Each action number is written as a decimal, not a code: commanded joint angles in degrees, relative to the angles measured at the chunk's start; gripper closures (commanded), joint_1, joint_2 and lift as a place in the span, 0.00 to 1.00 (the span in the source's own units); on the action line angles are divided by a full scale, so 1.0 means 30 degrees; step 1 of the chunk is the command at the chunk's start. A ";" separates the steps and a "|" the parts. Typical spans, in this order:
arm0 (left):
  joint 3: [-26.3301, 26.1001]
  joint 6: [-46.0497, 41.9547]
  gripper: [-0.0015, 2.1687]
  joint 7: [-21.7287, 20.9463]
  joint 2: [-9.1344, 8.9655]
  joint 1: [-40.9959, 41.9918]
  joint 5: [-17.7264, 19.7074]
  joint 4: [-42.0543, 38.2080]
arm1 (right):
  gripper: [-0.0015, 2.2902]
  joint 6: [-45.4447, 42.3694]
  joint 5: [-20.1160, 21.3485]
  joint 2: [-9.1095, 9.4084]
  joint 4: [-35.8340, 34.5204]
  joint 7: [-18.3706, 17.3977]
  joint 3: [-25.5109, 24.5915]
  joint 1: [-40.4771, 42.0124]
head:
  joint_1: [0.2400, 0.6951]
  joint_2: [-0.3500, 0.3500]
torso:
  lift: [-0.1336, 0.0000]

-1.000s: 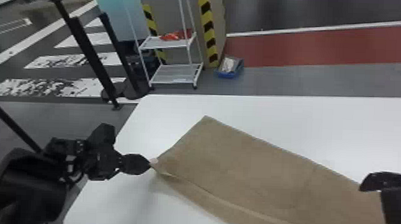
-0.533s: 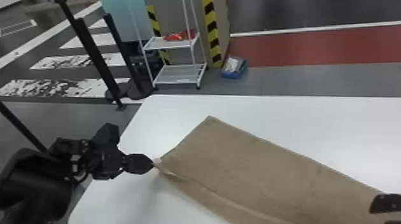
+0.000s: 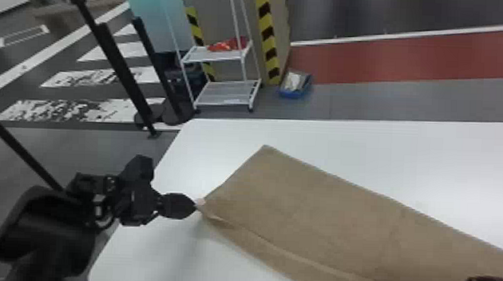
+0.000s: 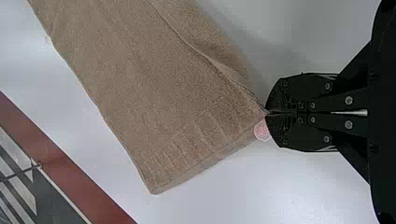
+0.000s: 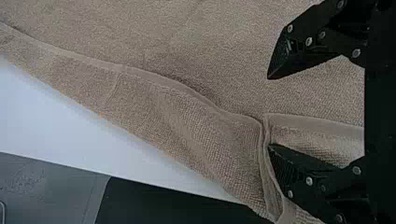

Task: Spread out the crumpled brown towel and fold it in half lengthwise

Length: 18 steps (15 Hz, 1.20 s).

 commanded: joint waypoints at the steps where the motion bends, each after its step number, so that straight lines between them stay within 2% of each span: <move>1: -0.0019 -0.0001 0.92 0.0000 0.0005 0.0003 -0.0008 0.0002 | 0.26 0.0280 0.0125 0.0082 0.0169 0.0122 0.0043 -0.0009 | 1.00 1.00 | 0.07; 4: -0.0019 -0.0001 0.92 0.0000 0.0035 -0.0026 -0.0008 0.0002 | 0.31 0.0456 0.0125 0.0082 0.0169 0.0122 0.0043 0.0021 | 1.00 1.00 | 0.07; 9: 0.0011 -0.0001 0.92 0.0000 0.0064 -0.0026 -0.0008 0.0002 | 0.31 0.0807 0.0037 0.0112 -0.0095 0.0122 0.0043 0.0021 | 1.00 1.00 | 0.07; 10: 0.0011 -0.0001 0.92 0.0000 0.0064 -0.0026 -0.0008 0.0002 | 0.36 0.0807 0.0037 0.0112 -0.0153 0.0122 0.0014 0.0021 | 1.00 1.00 | 0.07; 14: 0.0011 -0.0001 0.92 0.0000 0.0093 -0.0026 -0.0008 0.0002 | 0.37 0.1100 0.0008 0.0082 -0.0446 0.0122 -0.0133 0.0196 | 1.00 1.00 | 0.07; 16: 0.0011 -0.0001 0.92 0.0000 0.0093 -0.0026 -0.0008 0.0002 | 0.46 0.1100 -0.0021 0.0112 -0.0593 0.0122 -0.0191 0.0226 | 1.00 1.00 | 0.07; 17: -0.0019 -0.0001 0.92 0.0000 0.0093 -0.0026 -0.0008 0.0031 | 0.47 0.1159 -0.0051 0.0112 -0.0622 0.0122 -0.0250 0.0255 | 1.00 1.00 | 0.07; 18: -0.0019 -0.0001 0.92 0.0000 0.0093 -0.0026 -0.0008 0.0031 | 0.54 0.1276 -0.0051 0.0112 -0.0651 0.0122 -0.0338 0.0314 | 1.00 1.00 | 0.07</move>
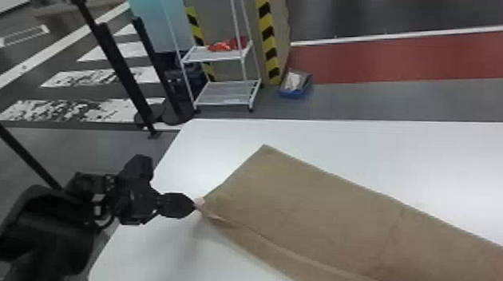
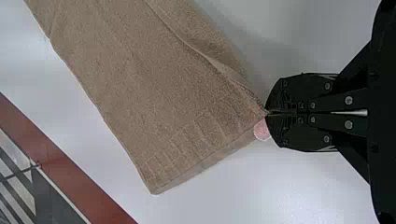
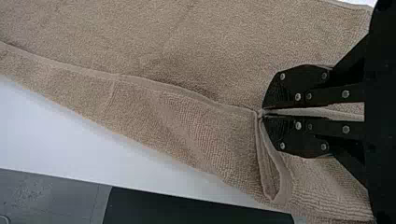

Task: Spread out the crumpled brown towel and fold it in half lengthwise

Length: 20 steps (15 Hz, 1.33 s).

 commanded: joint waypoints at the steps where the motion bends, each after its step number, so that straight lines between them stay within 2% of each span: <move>1: 0.0000 0.0000 0.92 -0.0001 0.0029 0.0001 0.0000 0.0011 | 0.58 0.0105 -0.0047 -0.0023 -0.0087 0.0122 -0.0223 0.0126 | 1.00 1.00 | 0.07; 3: -0.0029 0.0000 0.92 -0.0001 0.0088 -0.0087 0.0000 0.0098 | 0.58 0.0515 -0.0574 -0.0052 -0.0527 0.0122 -0.0926 0.0184 | 1.00 1.00 | 0.07; 5: 0.0000 0.0000 0.92 0.0028 0.0146 -0.0204 0.0000 0.0157 | 0.58 0.0808 -0.1541 -0.0111 -0.1435 0.0122 -0.2391 0.0272 | 1.00 0.99 | 0.07; 9: 0.0030 0.0352 0.92 0.0292 0.0234 -0.0556 -0.0088 0.0216 | 0.58 0.1159 -0.3797 -0.0081 -0.2783 0.0122 -0.6639 0.0829 | 1.00 0.93 | 0.07; 12: 0.0147 0.0352 0.92 0.0321 0.0439 -0.0995 -0.0176 0.0626 | 0.58 0.0749 -0.4676 0.0095 -0.3427 0.0122 -0.8924 0.2001 | 1.00 0.85 | 0.07; 14: 0.0206 0.0879 0.92 0.0497 0.0556 -0.1230 -0.0264 0.0831 | 0.58 0.0222 -0.5555 0.0534 -0.3720 0.0122 -1.0623 0.2411 | 1.00 0.82 | 0.07; 17: 0.0264 0.1055 0.92 0.0585 0.0732 -0.1464 -0.0498 0.1124 | 0.58 -0.0188 -0.6287 0.0798 -0.3925 0.0122 -1.2527 0.3143 | 1.00 0.79 | 0.07; 20: 0.0469 0.1172 0.92 0.0760 0.0879 -0.1464 -0.0527 0.1300 | 0.58 -0.2122 -0.6551 0.1882 -0.3984 0.0122 -1.4344 0.4784 | 1.00 0.77 | 0.07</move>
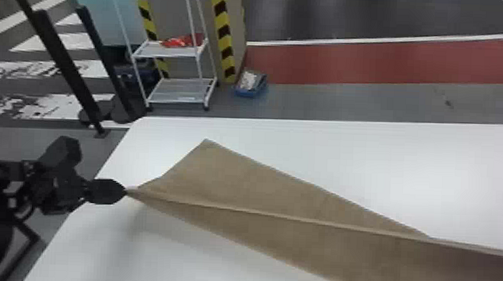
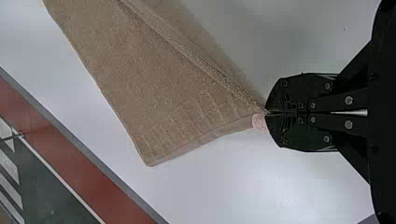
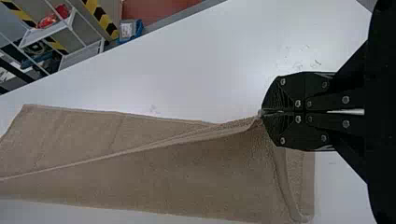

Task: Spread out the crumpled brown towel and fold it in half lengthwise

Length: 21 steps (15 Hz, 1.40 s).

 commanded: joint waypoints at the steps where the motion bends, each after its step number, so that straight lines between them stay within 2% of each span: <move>1: 0.0082 0.0058 0.92 -0.0002 0.0108 -0.0002 0.0049 0.0074 | 0.58 -0.1230 -0.0256 0.0867 -0.0027 0.0121 -0.1123 0.1194 | 1.00 0.77 | 0.07; 4: -0.0094 0.0117 0.92 -0.0002 -0.0009 -0.0148 0.0079 -0.0219 | 0.58 -0.2402 -0.0256 0.2097 -0.0232 0.0121 -0.1240 0.2395 | 1.00 0.77 | 0.07; 8: -0.0475 0.1464 0.92 -0.0090 -0.0185 -0.0558 0.0079 -0.1362 | 0.58 -0.3046 -0.0549 0.2976 -0.0261 0.0121 -0.2412 0.3186 | 1.00 0.78 | 0.07; 11: -0.1530 0.2402 0.92 -0.0002 -0.0419 -0.1203 -0.0009 -0.2065 | 0.58 -0.3750 -0.0842 0.3650 -0.0203 0.0121 -0.2998 0.3625 | 1.00 0.73 | 0.07; 17: -0.4430 0.3398 0.92 0.0584 -0.1562 -0.3019 -0.0917 -0.2065 | 0.58 -0.3808 -0.0901 0.4441 0.0178 0.0121 -0.3291 0.3713 | 1.00 0.59 | 0.07; 18: -0.4782 0.3515 0.92 0.0642 -0.1650 -0.3341 -0.1035 -0.2006 | 0.58 -0.3808 -0.0959 0.4471 0.0295 0.0121 -0.3525 0.3684 | 1.00 0.55 | 0.07; 19: -0.5162 0.3574 0.92 0.0789 -0.1650 -0.3781 -0.1240 -0.1860 | 0.63 -0.3808 -0.0959 0.4471 0.0471 0.0121 -0.3730 0.3655 | 1.00 0.52 | 0.07; 21: -0.5631 0.3574 0.92 0.0818 -0.1796 -0.4660 -0.1445 -0.1274 | 0.63 -0.3808 -0.1106 0.4471 0.0999 0.0121 -0.4140 0.3625 | 1.00 0.48 | 0.07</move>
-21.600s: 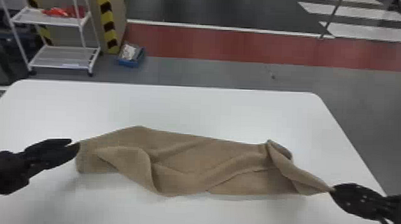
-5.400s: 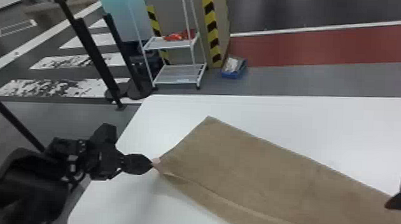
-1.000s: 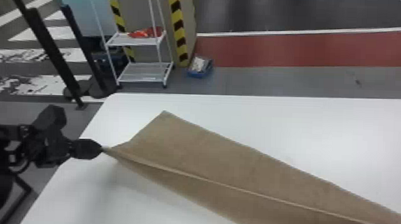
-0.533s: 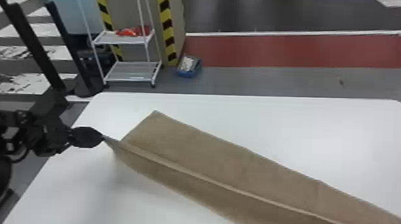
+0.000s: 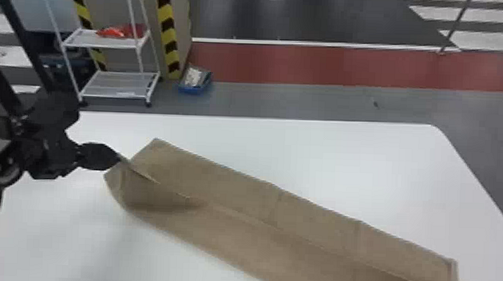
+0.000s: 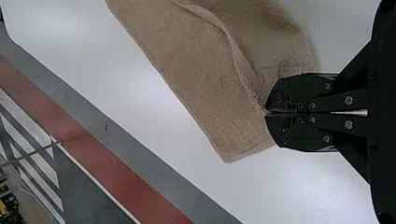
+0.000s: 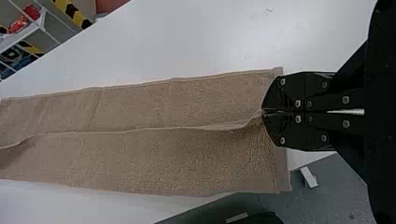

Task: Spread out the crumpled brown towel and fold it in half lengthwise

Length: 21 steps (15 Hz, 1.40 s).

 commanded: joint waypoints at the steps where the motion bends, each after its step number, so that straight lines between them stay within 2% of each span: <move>1: -0.0568 0.0024 0.92 0.0055 -0.0092 -0.1064 -0.0194 0.0798 | 0.63 -0.0117 -0.0076 0.0002 0.0704 0.0122 -0.0429 -0.0042 | 1.00 0.47 | 0.07; 6: -0.1681 0.0024 0.92 0.0465 -0.0298 -0.2763 -0.0546 0.2380 | 0.63 -0.0058 -0.1131 -0.0027 0.1583 0.0122 -0.1396 -0.1214 | 1.00 0.40 | 0.07; 10: -0.2267 0.0024 0.92 0.0495 -0.0356 -0.3642 -0.0897 0.3611 | 0.63 0.0821 -0.1101 -0.0672 0.2374 0.0122 -0.1367 -0.2678 | 1.00 0.36 | 0.07; 14: -0.3322 0.0024 0.92 0.0671 -0.0385 -0.4609 -0.1278 0.4870 | 0.63 0.0997 -0.1072 -0.1023 0.3136 0.0122 -0.1455 -0.2971 | 1.00 0.35 | 0.07; 18: -0.4552 0.0024 0.92 0.0963 -0.0942 -0.6103 -0.1718 0.6599 | 0.63 0.1055 -0.1072 -0.1492 0.4073 0.0122 -0.1572 -0.3499 | 1.00 0.31 | 0.07; 21: -0.4728 -0.0094 0.92 0.1169 -0.1264 -0.6308 -0.1747 0.7038 | 0.63 0.1055 -0.1072 -0.1726 0.4425 0.0122 -0.1630 -0.3704 | 1.00 0.27 | 0.07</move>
